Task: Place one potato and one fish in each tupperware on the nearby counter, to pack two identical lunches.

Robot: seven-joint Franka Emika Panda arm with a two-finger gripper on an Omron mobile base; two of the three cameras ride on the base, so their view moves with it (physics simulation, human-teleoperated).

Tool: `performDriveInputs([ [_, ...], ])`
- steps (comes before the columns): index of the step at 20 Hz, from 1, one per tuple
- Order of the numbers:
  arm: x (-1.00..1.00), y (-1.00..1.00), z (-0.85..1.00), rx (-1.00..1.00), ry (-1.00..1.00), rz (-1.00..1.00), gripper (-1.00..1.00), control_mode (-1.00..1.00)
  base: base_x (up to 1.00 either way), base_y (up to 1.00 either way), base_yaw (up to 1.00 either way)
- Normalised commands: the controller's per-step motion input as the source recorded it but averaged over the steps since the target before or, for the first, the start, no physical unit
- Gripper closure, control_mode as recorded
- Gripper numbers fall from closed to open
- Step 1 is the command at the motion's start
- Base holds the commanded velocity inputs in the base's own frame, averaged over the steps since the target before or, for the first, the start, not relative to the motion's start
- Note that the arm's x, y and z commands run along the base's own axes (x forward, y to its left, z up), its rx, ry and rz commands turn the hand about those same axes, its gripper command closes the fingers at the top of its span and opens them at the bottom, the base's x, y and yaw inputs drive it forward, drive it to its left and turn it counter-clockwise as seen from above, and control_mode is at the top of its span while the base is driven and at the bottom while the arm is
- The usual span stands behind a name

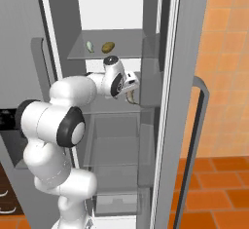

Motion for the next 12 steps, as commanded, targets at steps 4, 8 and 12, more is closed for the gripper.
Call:
performDriveInputs([
  [4, 0.46, 0.00, -0.31, 0.00, 0.02, 0.00, -1.00, -1.00, 0.00, 0.00, 0.00],
  [8, 0.36, 0.00, -0.21, 0.00, 0.02, 0.00, -1.00, -1.00, 0.00, 0.00, 0.00],
  [12, 0.42, -0.04, -0.33, 0.00, 0.05, 0.00, -1.00, -1.00, 0.00, 0.00, 0.00],
])
